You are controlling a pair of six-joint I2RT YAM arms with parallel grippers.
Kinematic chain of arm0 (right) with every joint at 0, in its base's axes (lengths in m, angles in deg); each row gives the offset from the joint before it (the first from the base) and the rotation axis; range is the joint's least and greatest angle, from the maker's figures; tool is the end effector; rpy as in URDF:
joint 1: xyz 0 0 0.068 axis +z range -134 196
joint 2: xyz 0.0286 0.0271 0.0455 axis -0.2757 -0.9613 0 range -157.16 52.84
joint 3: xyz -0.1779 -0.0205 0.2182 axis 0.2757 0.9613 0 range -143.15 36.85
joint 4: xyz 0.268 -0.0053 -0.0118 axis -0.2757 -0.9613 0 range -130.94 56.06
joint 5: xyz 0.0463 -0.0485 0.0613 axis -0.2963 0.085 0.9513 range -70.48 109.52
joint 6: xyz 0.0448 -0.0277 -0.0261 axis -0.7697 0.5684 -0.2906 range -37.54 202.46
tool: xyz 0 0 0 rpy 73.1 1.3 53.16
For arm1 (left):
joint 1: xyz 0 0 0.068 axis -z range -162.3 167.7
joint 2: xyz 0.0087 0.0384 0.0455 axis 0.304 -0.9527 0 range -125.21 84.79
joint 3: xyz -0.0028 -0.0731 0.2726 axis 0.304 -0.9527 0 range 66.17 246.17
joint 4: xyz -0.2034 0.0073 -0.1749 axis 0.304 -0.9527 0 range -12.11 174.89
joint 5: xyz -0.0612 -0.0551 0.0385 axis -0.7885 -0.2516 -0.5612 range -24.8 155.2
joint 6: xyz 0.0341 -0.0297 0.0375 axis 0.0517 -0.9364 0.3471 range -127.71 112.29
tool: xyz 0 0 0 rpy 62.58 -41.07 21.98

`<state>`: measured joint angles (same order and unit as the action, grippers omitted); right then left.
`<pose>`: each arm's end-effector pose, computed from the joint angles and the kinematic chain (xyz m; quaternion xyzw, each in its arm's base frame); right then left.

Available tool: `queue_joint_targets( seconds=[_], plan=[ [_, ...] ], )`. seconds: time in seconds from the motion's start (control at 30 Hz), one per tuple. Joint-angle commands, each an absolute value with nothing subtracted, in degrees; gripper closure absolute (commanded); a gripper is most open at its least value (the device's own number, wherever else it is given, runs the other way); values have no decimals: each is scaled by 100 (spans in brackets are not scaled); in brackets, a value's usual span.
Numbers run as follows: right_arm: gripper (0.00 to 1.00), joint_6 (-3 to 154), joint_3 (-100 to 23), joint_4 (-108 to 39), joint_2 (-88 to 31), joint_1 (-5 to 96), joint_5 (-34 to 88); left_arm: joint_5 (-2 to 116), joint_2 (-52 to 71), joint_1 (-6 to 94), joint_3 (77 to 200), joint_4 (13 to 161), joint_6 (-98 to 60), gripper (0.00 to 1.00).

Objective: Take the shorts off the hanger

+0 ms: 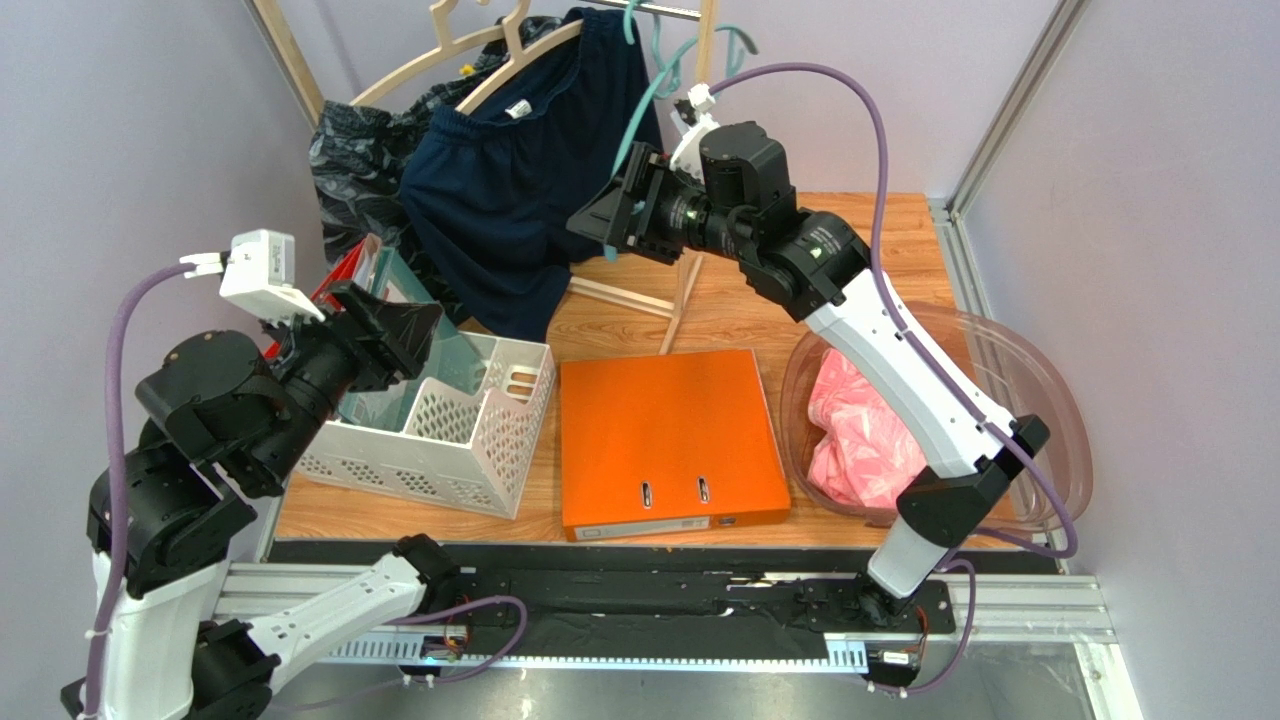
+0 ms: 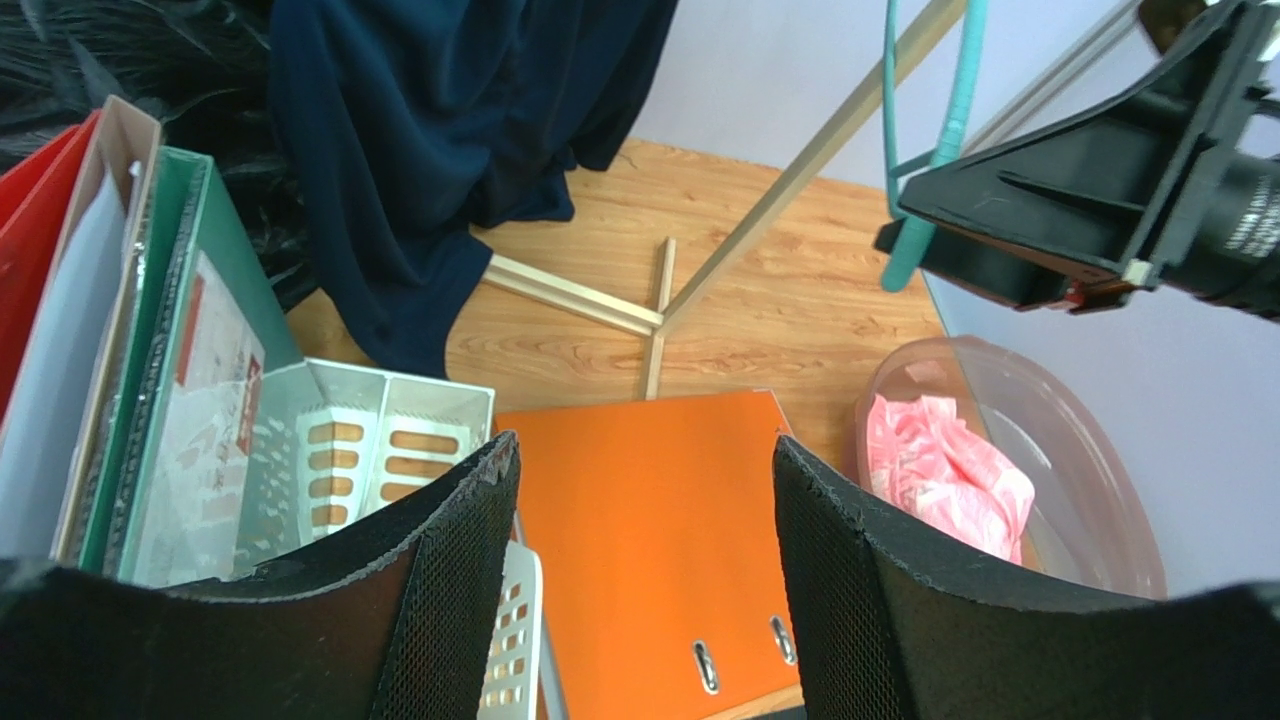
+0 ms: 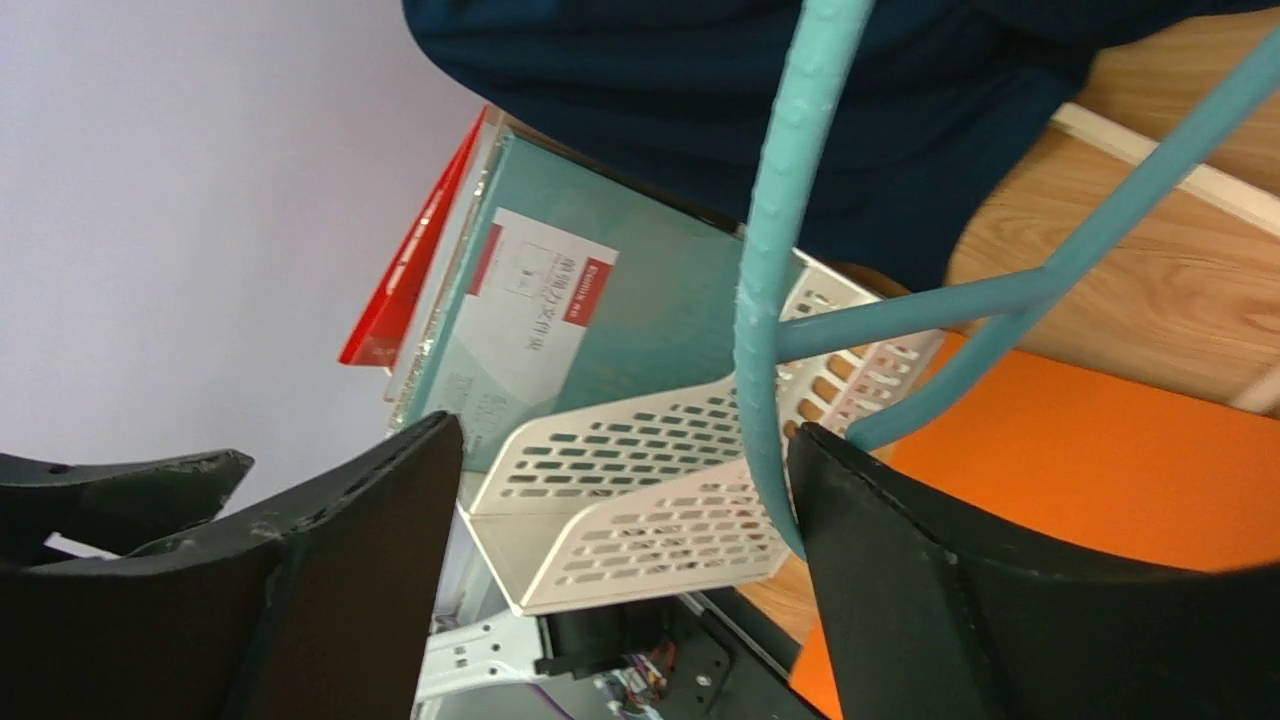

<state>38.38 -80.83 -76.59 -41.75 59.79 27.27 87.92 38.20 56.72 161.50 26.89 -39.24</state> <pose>0.2559 0.2533 0.5017 -0.0369 0.8151 0.4390 0.3761 0.0609 -0.0281 0.5234 -0.0785 0.7538 -0.2442 0.6050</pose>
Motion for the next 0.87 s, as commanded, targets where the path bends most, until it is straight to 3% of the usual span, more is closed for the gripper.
queue_joint_targets(
  seconds=[0.0,0.03,0.47,0.7,0.83],
  plan=[
    [6,4475,-8452,-8788,-3656,6003,2085,8454,3619,5672,16373,2873,-3698,32],
    [0,4536,-8470,-8895,-3594,6003,1962,8410,3558,5672,16399,2890,-3680,32],
    [0,5319,-7882,-10144,-2312,6003,-50,7523,3162,5672,16628,3356,-3179,21],
    [0,5214,-7363,-11179,-1126,6003,-1483,7645,3100,5672,16812,3190,-2925,20],
    [0,4862,-7073,-11918,-580,6003,-1643,7689,3118,5672,16839,3084,-2801,20]
  ],
)
